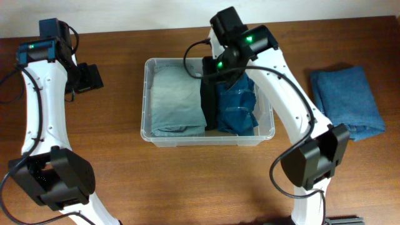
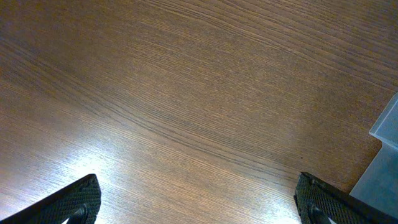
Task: Pack container
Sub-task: 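Release the jeans and press them flat with the right gripper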
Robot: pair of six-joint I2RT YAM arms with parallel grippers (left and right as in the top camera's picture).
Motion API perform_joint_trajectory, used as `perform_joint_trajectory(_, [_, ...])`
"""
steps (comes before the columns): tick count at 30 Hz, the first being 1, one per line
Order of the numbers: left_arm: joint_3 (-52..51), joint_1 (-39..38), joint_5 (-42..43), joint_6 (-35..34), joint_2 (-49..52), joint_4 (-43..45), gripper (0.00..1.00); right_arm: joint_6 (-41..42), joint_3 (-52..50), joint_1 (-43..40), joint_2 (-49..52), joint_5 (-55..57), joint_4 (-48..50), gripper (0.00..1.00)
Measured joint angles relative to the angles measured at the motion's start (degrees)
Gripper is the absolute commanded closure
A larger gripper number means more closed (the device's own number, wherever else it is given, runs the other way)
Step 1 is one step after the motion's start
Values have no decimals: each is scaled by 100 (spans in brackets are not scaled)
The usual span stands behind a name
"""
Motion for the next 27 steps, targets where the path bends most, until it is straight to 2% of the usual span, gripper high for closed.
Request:
perform_joint_trajectory(12, [0, 0, 2, 0, 0, 0, 1, -179, -46, 793, -13, 236, -61, 96])
perform_joint_trajectory(27, [0, -2, 0, -2, 0, 0, 1, -203, -1250, 1480, -7, 411, 911, 96])
